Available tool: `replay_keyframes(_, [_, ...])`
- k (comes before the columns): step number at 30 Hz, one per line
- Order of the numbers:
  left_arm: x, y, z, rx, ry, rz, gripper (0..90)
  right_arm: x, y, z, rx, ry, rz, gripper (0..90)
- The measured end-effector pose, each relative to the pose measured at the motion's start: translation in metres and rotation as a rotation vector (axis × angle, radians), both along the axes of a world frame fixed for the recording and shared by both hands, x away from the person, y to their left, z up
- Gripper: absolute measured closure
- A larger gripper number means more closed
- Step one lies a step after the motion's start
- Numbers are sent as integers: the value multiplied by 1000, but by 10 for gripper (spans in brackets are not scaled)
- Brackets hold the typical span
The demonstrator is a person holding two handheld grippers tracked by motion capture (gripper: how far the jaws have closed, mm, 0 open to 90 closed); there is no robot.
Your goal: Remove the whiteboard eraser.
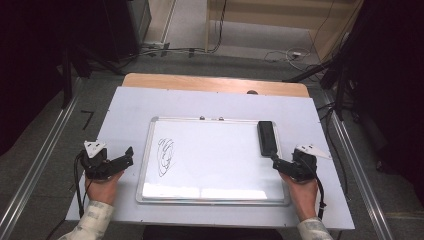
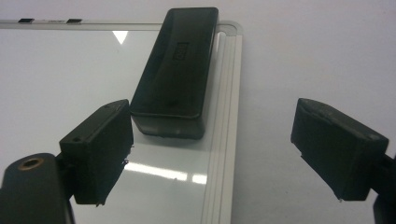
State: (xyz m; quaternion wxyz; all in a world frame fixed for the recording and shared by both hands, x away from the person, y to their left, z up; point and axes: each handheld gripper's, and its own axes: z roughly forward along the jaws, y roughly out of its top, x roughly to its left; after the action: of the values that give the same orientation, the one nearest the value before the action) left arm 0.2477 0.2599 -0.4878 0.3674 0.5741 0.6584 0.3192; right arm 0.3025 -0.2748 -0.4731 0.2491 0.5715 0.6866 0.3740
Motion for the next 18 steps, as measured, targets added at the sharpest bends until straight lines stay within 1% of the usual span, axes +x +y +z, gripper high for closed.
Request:
replay_keyframes(4, [0, 0, 0, -3, -1, 1, 30, 8, 7, 0, -9, 6, 7, 133])
replay_keyframes(11, [0, 1, 0, -2, -1, -1, 30, 28, 18, -1, -14, 7, -13, 152])
replay_keyframes(18, [0, 1, 0, -4, 0, -3, 30, 47, 35, -1, -20, 14, -30, 178])
